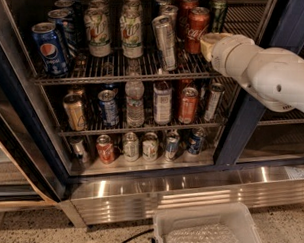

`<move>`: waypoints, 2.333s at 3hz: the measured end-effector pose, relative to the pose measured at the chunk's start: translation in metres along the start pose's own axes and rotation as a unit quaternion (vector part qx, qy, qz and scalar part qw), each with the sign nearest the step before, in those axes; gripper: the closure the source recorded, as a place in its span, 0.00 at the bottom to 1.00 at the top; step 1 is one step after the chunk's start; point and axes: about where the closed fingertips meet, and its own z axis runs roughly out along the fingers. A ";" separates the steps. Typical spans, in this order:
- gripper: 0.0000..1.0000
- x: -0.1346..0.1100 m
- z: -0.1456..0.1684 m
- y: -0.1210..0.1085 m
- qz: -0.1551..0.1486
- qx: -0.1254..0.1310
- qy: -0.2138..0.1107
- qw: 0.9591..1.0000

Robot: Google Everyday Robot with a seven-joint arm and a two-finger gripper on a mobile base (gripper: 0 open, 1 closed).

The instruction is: Pick coke can from top shelf of fridge

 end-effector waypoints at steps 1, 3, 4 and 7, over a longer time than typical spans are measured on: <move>0.81 0.003 -0.007 0.004 -0.010 -0.005 0.004 1.000; 0.57 -0.001 -0.016 0.003 -0.026 0.001 0.001 1.000; 0.40 -0.001 -0.016 0.003 -0.026 0.001 0.001 1.000; 0.79 -0.001 -0.016 0.003 -0.026 0.001 0.001 1.000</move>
Offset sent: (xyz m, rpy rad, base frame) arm -0.0198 -0.0086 -0.0031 -0.0467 -0.0077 -0.0028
